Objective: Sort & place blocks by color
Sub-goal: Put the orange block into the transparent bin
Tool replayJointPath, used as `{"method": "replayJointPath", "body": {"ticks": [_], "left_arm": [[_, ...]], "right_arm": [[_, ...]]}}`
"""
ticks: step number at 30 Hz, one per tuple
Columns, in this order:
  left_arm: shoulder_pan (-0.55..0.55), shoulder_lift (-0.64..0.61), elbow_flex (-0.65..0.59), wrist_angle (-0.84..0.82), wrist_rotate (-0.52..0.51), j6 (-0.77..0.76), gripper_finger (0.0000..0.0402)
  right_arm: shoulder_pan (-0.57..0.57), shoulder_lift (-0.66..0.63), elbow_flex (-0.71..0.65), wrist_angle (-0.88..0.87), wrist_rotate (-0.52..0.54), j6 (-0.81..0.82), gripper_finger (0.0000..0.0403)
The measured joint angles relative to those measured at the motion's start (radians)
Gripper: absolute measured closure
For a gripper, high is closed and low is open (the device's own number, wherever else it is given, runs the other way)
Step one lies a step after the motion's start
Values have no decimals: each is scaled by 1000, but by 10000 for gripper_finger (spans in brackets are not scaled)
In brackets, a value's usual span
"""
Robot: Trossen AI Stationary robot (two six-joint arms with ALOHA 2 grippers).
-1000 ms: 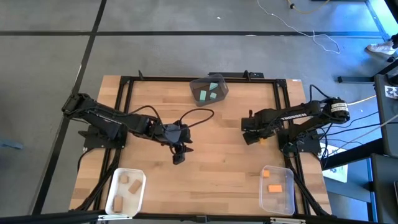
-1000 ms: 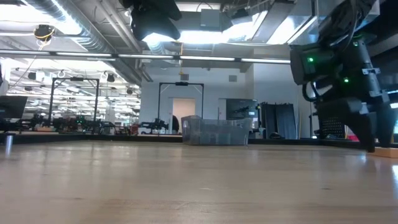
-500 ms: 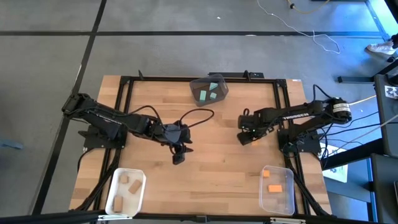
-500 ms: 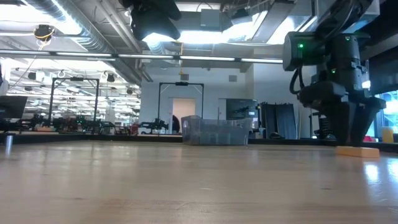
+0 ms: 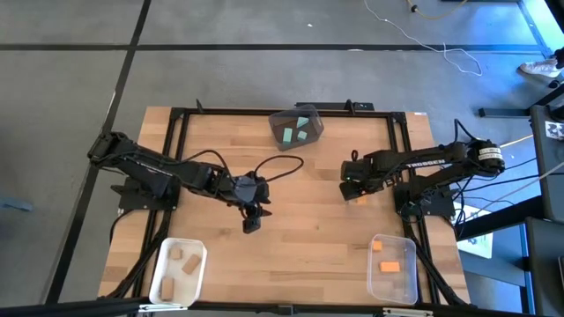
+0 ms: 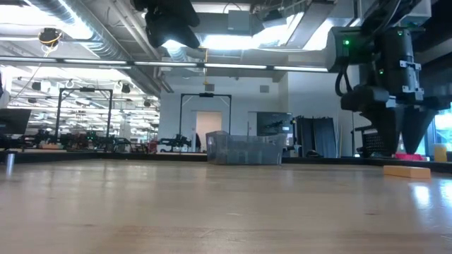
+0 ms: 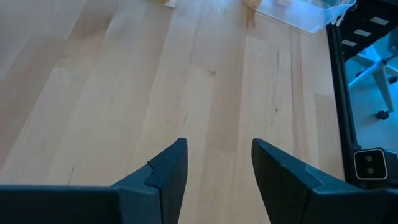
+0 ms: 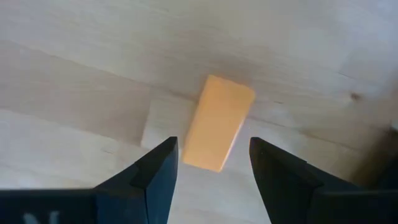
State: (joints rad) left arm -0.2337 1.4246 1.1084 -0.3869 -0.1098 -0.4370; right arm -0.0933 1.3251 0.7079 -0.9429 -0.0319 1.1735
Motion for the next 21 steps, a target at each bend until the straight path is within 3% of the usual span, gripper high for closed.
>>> {"method": "replayJointPath", "body": {"ticks": [21], "left_arm": [[0, 0, 0, -1, 0, 0, 233]], "right_arm": [[0, 22, -17, 18, 32, 106, 202]]}}
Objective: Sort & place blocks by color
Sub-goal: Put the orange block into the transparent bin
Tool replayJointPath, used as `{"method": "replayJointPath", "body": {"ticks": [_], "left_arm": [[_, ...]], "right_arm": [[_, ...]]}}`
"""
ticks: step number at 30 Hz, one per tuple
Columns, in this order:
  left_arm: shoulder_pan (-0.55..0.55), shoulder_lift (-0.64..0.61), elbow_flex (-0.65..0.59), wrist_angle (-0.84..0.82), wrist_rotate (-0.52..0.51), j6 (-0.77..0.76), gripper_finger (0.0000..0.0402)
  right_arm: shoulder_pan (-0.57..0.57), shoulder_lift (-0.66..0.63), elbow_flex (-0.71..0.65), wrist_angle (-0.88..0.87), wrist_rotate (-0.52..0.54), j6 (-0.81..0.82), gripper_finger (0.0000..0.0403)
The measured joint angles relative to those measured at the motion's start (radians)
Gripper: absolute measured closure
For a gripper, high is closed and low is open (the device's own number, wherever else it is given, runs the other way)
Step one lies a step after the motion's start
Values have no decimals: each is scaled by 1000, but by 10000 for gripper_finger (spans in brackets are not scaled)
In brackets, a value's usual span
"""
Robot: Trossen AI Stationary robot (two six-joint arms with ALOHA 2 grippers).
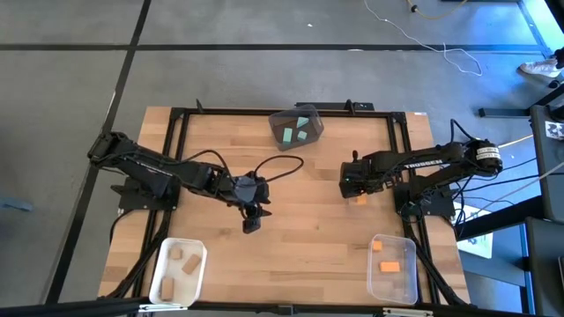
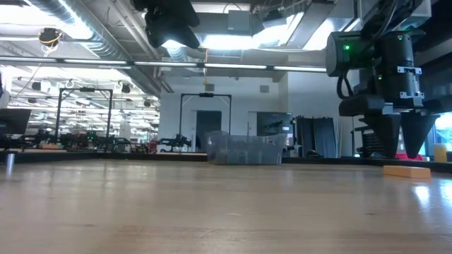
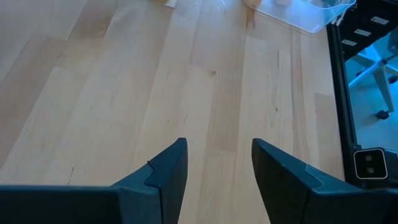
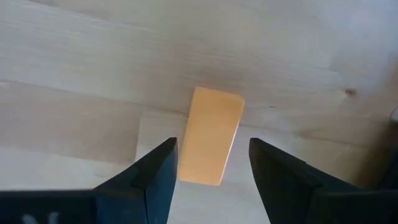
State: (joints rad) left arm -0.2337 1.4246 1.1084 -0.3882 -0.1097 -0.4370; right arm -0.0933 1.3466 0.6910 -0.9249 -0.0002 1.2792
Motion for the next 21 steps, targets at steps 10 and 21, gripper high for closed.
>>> {"method": "replayJointPath", "body": {"ticks": [10, 21], "left_arm": [[0, 0, 0, 0, 0, 1, 233], [0, 0, 0, -1, 0, 2, 233]], "right_arm": [[0, 0, -26, 27, -24, 42, 202], [0, -7, -161, 220, -24, 75, 202]]}}
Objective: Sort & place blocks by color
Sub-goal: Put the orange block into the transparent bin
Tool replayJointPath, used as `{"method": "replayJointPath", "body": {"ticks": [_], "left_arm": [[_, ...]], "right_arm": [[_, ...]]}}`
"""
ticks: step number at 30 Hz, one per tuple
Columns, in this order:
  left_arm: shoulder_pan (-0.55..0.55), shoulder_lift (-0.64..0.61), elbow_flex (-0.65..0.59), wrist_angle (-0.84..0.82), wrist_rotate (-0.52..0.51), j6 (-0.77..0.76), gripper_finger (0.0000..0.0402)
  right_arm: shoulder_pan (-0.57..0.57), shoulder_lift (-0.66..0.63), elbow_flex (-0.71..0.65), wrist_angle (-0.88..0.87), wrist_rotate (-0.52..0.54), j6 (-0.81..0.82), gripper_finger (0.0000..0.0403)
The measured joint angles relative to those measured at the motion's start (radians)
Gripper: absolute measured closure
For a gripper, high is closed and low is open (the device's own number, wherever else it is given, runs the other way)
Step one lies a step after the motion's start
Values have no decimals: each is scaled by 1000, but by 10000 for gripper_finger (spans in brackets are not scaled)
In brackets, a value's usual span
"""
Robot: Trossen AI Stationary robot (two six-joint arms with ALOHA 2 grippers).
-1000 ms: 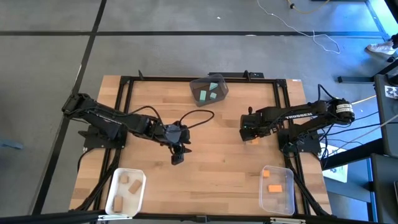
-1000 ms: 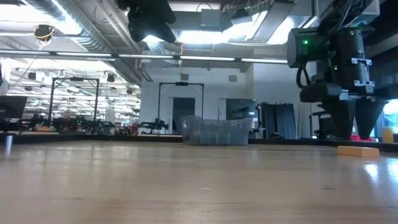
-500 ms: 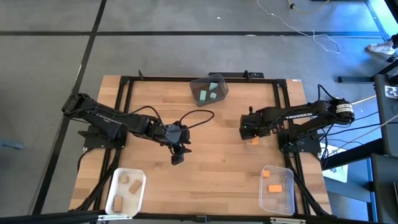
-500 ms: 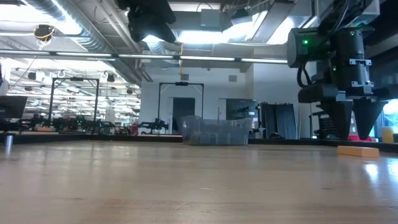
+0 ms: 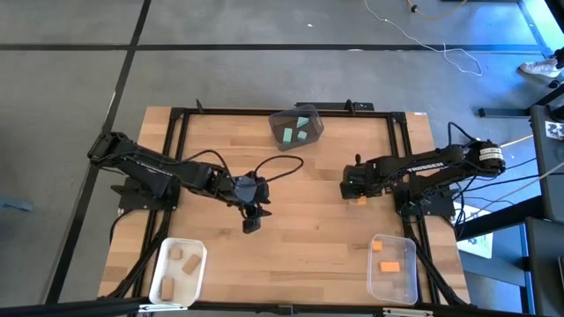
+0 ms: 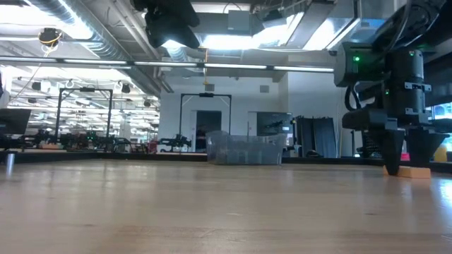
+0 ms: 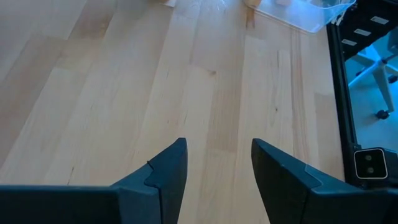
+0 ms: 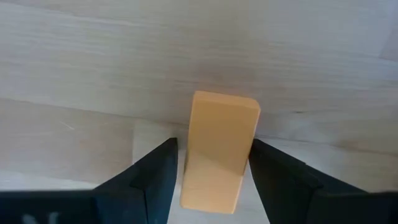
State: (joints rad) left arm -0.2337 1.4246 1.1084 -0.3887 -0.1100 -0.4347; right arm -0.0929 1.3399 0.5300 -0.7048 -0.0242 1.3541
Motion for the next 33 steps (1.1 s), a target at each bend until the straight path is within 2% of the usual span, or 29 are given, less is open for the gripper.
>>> {"method": "replayJointPath", "body": {"ticks": [3, 8, 17, 23, 28, 33], "left_arm": [[0, 0, 0, -1, 0, 0, 233], [0, 0, 0, -1, 0, 2, 233], [0, 0, 0, -1, 0, 37, 233], [0, 0, 0, -1, 0, 53, 233], [0, 0, 0, -1, 0, 53, 233], [0, 0, 0, -1, 0, 53, 233]], "right_arm": [[0, 0, -1, -16, 10, -4, 212], [0, 0, 1, -22, 19, -53, 276], [-2, 9, 86, -33, 51, -266, 275], [19, 8, 182, -117, 38, -349, 275], [73, 7, 301, -250, -8, -416, 275], [184, 6, 438, -381, -33, -444, 275]]}}
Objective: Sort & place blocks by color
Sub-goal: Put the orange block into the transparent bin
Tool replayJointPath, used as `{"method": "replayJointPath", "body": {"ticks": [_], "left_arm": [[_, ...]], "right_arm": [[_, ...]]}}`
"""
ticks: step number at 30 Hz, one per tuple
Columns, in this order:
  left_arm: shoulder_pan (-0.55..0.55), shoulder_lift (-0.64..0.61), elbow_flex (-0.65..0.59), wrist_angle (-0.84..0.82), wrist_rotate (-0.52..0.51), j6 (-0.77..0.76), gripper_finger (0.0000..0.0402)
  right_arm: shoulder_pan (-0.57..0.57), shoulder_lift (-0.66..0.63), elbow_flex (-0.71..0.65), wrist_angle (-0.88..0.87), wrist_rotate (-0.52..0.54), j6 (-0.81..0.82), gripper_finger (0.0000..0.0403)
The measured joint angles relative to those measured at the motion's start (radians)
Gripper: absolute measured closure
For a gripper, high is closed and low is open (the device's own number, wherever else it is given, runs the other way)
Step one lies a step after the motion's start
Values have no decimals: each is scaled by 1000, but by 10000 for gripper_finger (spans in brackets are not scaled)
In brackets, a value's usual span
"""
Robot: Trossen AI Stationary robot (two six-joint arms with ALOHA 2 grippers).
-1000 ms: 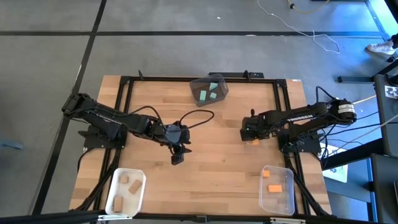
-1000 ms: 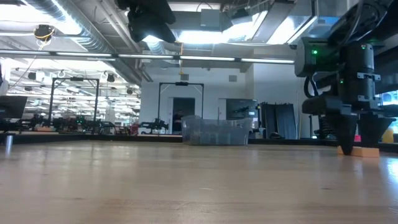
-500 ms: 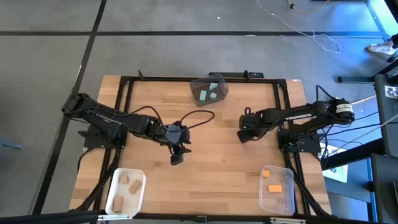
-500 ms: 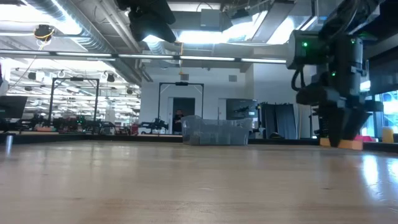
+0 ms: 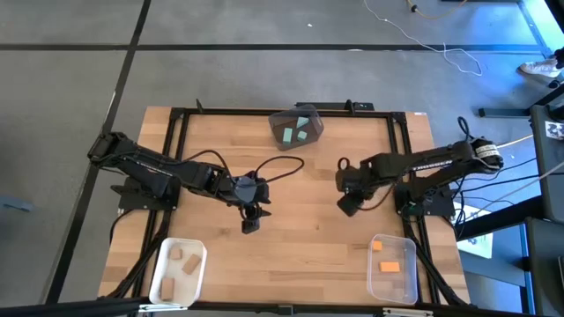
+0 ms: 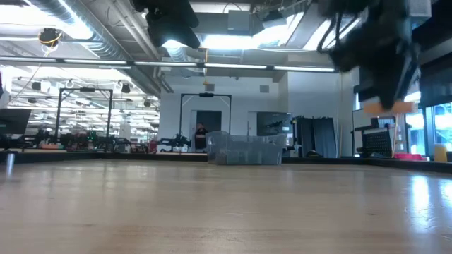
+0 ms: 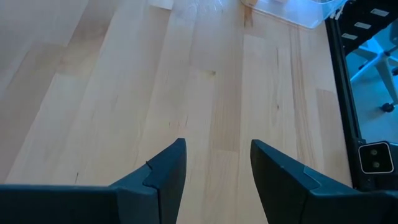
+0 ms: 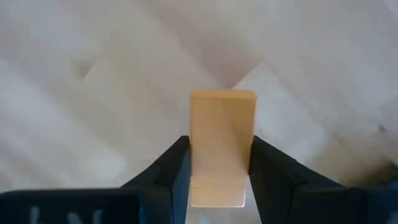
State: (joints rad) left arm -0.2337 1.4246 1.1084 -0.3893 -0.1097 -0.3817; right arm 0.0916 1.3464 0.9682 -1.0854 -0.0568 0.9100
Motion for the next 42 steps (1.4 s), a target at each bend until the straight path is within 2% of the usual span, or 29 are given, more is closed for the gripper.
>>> {"method": "replayJointPath", "body": {"ticks": [6, 12, 19, 23, 29, 36, 42], "left_arm": [[0, 0, 0, 0, 0, 0, 233], [0, 0, 0, 0, 22, 26, 233], [0, 0, 0, 0, 24, 47, 233], [0, 0, 0, 0, 23, 53, 233], [0, 0, 0, 0, 23, 54, 233], [0, 0, 0, 0, 23, 54, 233], [0, 0, 0, 0, 23, 52, 233]], "right_arm": [[192, -1, 133, -96, -45, 12, 275], [403, -1, 190, -96, -132, 144, 275], [664, -1, 184, -71, -197, 473, 275], [779, 0, 162, -54, -195, 672, 275], [849, 1, 60, -11, -154, 843, 275], [850, 2, -93, 121, -147, 848, 275], [847, 2, -171, 246, -170, 848, 275]]}}
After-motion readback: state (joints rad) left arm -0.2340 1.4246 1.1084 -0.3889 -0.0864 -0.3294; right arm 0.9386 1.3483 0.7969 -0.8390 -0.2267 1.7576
